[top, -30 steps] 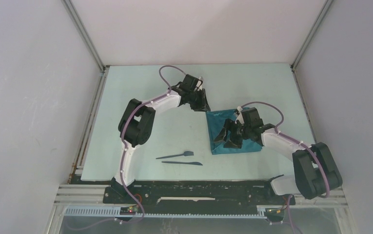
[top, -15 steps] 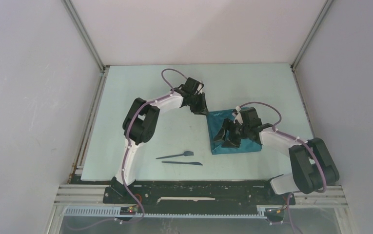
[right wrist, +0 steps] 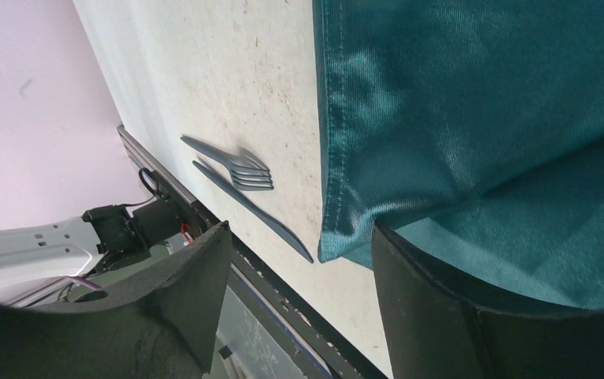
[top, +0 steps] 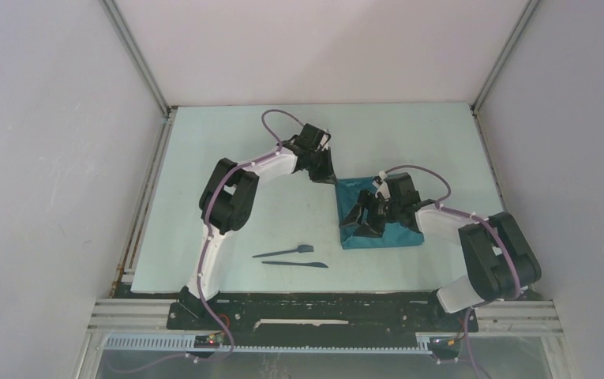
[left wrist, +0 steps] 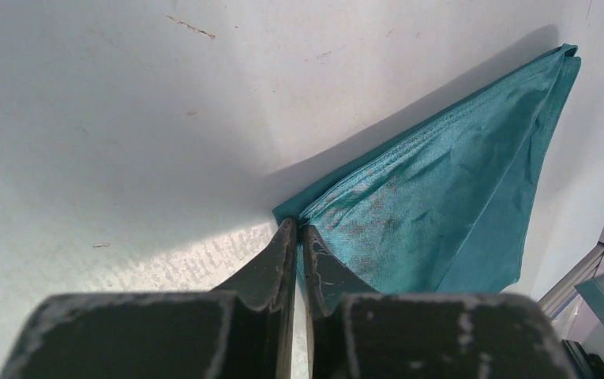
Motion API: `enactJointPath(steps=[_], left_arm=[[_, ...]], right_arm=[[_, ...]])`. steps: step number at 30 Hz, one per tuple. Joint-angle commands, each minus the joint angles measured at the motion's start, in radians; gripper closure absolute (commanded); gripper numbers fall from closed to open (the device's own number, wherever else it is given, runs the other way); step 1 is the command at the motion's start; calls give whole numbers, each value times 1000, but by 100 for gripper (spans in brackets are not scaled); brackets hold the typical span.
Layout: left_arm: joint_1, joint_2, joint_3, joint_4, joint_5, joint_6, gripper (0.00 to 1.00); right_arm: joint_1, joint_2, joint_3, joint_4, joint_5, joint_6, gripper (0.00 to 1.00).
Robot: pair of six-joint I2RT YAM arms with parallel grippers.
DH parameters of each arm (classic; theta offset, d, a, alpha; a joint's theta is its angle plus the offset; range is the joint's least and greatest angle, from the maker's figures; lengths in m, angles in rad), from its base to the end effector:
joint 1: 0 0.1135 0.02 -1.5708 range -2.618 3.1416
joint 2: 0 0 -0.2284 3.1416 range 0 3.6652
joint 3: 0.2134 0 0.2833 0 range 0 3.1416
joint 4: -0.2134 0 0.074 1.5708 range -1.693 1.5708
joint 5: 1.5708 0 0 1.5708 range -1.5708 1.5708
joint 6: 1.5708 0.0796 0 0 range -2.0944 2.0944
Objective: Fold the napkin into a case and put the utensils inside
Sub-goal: Smooth out the upper triangle-folded napkin at the center of the board.
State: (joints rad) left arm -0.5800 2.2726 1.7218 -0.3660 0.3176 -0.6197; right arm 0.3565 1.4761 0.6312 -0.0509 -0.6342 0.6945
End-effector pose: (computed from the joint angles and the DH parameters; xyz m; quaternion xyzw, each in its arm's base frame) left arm 0.4262 -0.3089 0.0754 0.0322 0.9359 -0.3027 0.1772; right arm 0.2772 0.1536 0.0658 0.0490 0.9011 0.4123 0.1246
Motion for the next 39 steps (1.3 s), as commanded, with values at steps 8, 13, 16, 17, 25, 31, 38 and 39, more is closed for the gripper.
enactJointPath(steps=[8, 13, 16, 17, 25, 31, 38, 39], left_arm=[[-9, -9, -4, 6, -30, 6, 98], [-9, -47, 1, 6, -14, 1, 74], [-10, -111, -33, 1, -19, 3, 59], [-10, -140, -56, 0, -26, 4, 56], [-48, -264, -284, 104, 22, -66, 58], [-92, -237, -307, 171, 53, -79, 51], [-112, -198, -302, 180, 9, -82, 63], [-111, -197, -307, 178, 0, -81, 68]], right_arm=[[34, 78, 12, 132, -54, 57, 29], [46, 108, 13, 155, -60, 57, 29], [44, 110, 12, 152, -57, 53, 30], [45, 111, 13, 144, -55, 50, 30], [44, 90, 13, 128, -39, 38, 30], [45, 98, 13, 126, -46, 38, 30], [46, 60, 12, 99, -49, 38, 30], [47, 45, 13, 93, -50, 38, 30]])
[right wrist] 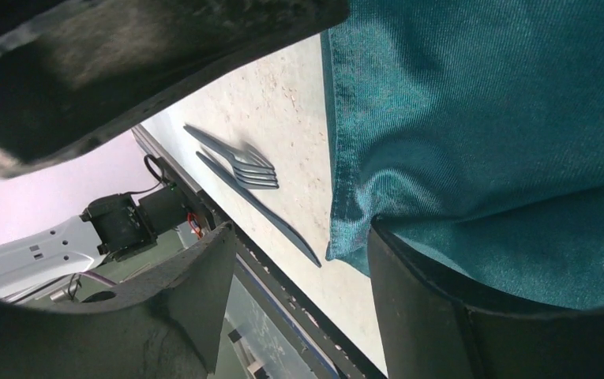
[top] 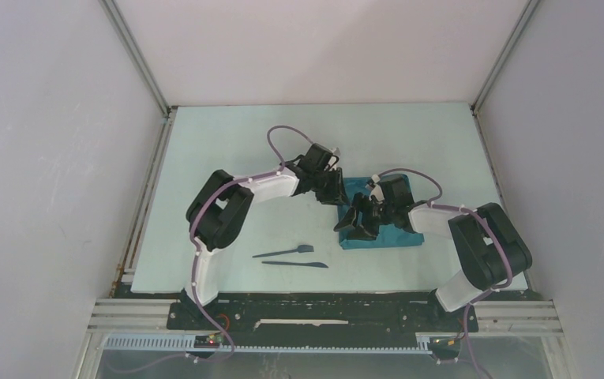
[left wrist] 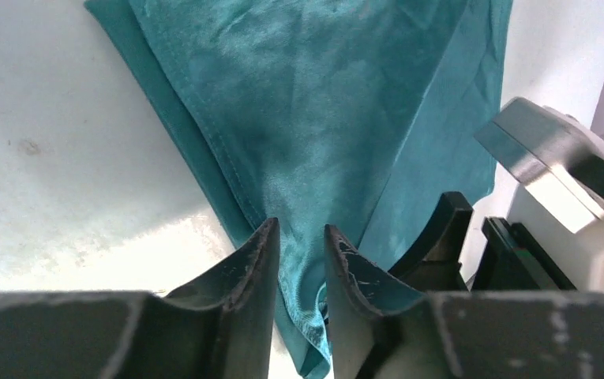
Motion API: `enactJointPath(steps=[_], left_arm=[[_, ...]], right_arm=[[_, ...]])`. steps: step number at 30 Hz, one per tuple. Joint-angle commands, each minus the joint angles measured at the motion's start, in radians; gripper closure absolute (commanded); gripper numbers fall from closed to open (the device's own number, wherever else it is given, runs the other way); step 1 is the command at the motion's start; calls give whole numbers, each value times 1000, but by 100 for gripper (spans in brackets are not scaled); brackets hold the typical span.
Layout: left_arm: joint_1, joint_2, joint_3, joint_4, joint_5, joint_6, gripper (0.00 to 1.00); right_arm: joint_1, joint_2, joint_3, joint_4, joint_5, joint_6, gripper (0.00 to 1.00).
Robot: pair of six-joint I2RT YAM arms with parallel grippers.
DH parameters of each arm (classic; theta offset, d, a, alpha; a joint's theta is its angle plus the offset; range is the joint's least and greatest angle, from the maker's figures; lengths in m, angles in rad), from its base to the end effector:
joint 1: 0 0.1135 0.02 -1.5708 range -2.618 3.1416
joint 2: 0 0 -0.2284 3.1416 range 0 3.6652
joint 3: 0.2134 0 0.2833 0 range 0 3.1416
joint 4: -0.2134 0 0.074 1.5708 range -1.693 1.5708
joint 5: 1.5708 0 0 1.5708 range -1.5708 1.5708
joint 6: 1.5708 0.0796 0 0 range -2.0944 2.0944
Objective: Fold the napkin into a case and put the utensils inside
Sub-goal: Smooth out the upper triangle-folded napkin at the center of the board.
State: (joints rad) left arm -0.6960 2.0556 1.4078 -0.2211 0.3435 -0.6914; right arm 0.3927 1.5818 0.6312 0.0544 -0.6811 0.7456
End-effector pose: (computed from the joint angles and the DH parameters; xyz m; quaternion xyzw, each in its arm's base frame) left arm 0.3509 -0.3281 0.0826 0.0609 0.9251 -0.3400 0.1578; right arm 0.2738 0.1677 0.0454 0.0473 0.8951 0.4336 0.0929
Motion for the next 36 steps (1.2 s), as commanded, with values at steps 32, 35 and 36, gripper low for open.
enactJointPath(steps=[32, 35, 36], left_arm=[[-6, 4, -77, 104, -27, -61, 93], [-6, 3, -82, 104, -29, -60, 93], [-6, 3, -81, 105, -29, -60, 94]], right_arm=[[519, 34, 456, -721, 1058, -273, 47], [544, 72, 482, -740, 1079, -242, 48], [550, 81, 486, -748, 1089, -233, 49]])
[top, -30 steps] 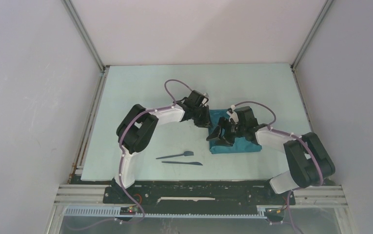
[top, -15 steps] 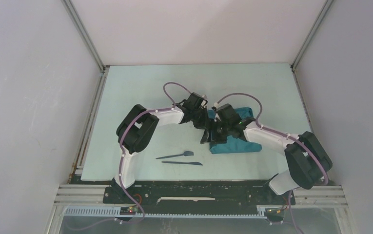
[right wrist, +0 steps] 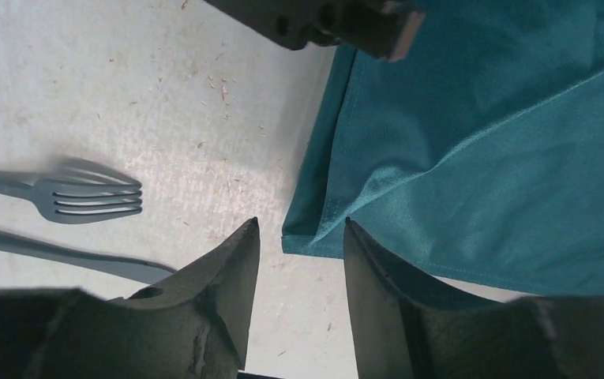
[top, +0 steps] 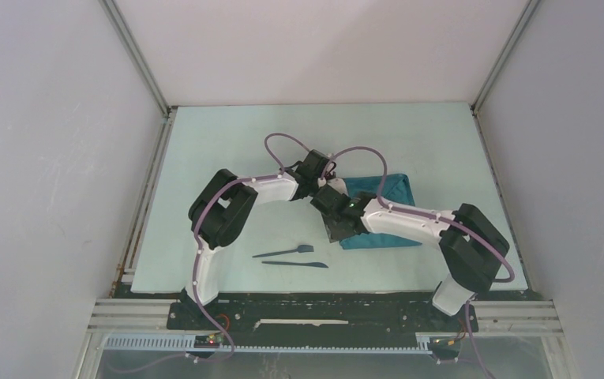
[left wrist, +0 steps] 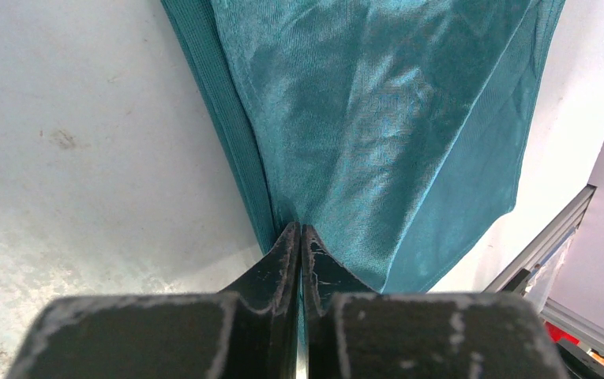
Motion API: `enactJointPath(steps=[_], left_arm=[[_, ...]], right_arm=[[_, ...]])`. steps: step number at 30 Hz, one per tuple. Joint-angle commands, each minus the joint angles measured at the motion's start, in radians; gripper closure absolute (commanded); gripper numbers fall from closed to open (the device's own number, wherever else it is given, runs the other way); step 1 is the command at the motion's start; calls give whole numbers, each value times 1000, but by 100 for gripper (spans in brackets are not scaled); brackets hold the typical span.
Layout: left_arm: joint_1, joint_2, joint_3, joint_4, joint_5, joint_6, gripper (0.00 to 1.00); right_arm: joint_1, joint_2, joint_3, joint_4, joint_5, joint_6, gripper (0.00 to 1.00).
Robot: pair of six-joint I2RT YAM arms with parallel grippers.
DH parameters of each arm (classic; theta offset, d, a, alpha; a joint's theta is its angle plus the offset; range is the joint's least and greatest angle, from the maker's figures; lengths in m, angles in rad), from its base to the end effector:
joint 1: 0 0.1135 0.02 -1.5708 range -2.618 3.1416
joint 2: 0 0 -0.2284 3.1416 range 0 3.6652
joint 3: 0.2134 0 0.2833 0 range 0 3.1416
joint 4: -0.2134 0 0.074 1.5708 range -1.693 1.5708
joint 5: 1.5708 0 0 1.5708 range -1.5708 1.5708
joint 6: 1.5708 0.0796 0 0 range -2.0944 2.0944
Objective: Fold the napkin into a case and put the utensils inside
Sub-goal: Smooth out the upper triangle-folded napkin at the center of the board.
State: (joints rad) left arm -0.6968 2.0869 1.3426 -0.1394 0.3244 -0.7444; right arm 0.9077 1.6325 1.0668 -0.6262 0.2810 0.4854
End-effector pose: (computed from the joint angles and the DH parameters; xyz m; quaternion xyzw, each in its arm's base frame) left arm 0.3455 -0.3223 0.0532 0.0323 0.9302 -0.3336 0.1494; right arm 0.2363 0.2667 0.1039 -0.1780 0.9564 0.0141 0.2313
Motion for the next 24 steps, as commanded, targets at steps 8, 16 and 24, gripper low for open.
enactJointPath(steps=[8, 16, 24], left_arm=[[-5, -21, -7, 24, -7, -8, 94], [-5, -21, -8, 25, -5, -6, 94], [-6, -18, -7, 28, -2, -10, 94]], right_arm=[[65, 59, 56, -113, 157, 95, 50], [71, 75, 57, -125, 150, 119, 60], [74, 98, 55, -124, 110, 132, 71]])
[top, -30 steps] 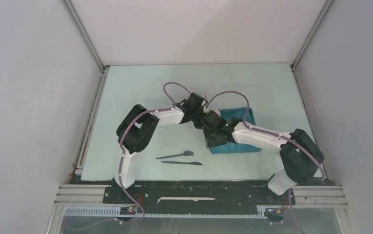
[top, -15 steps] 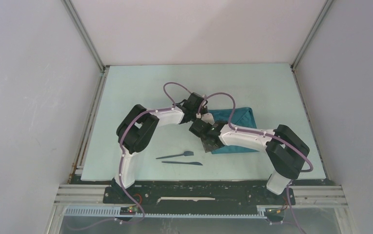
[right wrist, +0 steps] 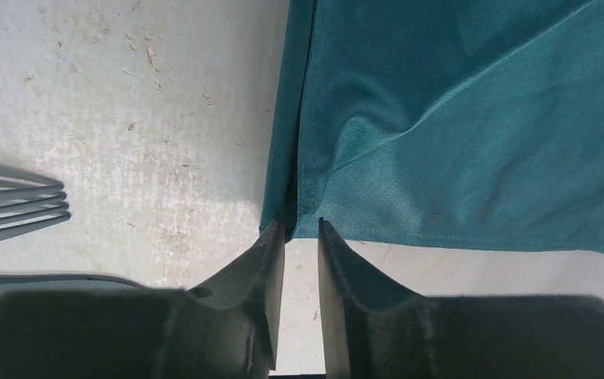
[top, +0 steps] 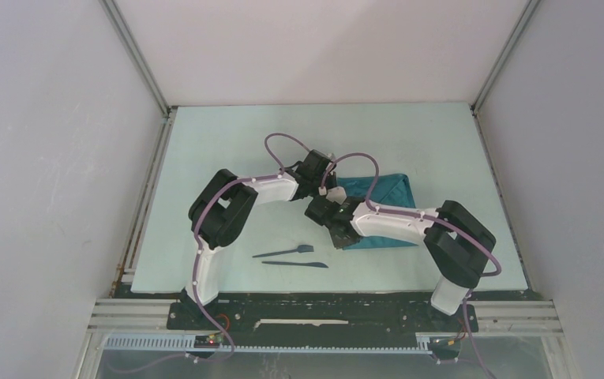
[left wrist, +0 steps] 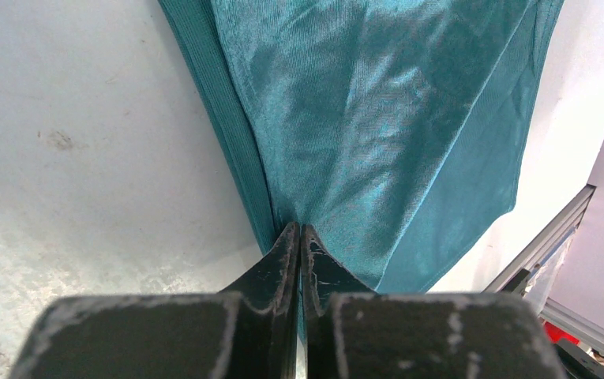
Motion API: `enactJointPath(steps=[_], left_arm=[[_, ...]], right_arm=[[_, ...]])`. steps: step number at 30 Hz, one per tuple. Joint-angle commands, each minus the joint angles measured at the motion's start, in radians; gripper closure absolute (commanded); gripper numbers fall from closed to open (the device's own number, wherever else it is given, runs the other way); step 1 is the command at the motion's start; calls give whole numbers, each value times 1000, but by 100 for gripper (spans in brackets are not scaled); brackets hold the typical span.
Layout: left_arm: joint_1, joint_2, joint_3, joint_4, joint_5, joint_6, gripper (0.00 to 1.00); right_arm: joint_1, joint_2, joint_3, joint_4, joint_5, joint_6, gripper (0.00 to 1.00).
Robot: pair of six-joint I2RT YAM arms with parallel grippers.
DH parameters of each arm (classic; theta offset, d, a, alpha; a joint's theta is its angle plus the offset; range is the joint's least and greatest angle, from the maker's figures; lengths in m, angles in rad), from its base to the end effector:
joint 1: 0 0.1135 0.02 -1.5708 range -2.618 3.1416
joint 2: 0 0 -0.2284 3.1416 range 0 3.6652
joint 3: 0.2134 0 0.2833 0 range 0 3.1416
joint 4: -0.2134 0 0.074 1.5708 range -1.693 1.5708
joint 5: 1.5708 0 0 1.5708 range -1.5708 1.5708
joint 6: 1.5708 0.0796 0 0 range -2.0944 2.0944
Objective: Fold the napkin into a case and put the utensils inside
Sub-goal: Smooth out the upper triangle-folded napkin at the center of the board.
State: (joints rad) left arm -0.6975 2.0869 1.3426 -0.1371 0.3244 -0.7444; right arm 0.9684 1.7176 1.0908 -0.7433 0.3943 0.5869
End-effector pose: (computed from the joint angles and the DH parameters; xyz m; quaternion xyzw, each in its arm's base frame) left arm 0.3455 -0.3227 0.0534 0.0328 0.9298 -0.3343 0.1502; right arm 0.2191 0.2647 0.0811 -0.1657 0.9617 -0.0699 0.2067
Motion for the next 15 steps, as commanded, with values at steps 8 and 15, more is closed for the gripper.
enactJointPath(steps=[8, 15], left_arm=[[-1, -14, -14, 24, -8, 1, 95], [6, -1, -34, 24, -15, 6, 98]], right_arm=[[22, 29, 18, 50, -65, -22, 91], [-34, -23, -74, 168, -211, -35, 91]])
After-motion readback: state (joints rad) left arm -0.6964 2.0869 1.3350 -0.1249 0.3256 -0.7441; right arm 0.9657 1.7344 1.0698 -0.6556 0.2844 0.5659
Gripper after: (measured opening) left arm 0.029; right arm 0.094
